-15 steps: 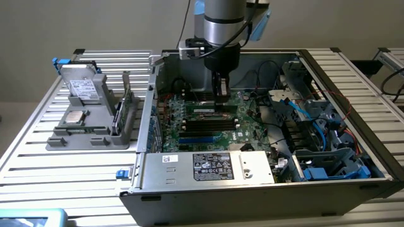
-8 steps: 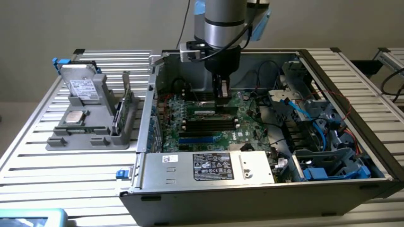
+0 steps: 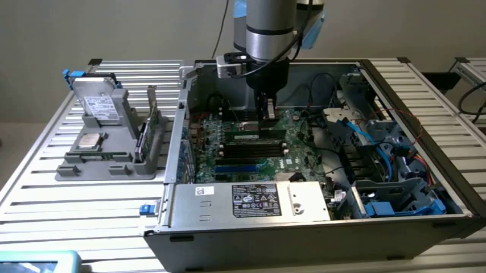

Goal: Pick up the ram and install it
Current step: 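Insert the ram into the slot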

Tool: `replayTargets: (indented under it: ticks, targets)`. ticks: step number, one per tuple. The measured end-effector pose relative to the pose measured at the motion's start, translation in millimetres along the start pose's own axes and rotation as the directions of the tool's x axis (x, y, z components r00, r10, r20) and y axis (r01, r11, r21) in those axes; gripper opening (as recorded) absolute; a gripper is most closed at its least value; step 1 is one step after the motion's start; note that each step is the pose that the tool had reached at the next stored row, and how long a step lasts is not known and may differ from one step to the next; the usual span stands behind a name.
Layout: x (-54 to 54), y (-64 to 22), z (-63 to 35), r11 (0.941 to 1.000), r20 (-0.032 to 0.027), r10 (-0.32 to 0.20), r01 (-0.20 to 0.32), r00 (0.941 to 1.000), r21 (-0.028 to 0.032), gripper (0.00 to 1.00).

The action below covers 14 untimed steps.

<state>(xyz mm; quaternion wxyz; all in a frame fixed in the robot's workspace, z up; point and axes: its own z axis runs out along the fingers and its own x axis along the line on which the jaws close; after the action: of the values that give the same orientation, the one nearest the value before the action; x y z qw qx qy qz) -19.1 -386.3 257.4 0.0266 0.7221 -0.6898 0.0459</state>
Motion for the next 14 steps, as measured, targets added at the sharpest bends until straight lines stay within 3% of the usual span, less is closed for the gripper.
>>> replayTargets:
  ticks: [4, 7, 14]
  targets:
    - [-0.2, 0.0, 1.3, 1.0, -0.0091, 0.0, 0.0, 1.0, -0.0003, 0.13]
    - [-0.2, -0.1, 1.7, 1.0, -0.0248, -0.001, 0.001, 0.9997, -0.0011, 0.13]
    - [0.7, 0.1, 5.9, 1.0, -0.025, 0.002, -0.003, 0.9997, -0.0013, 0.13]
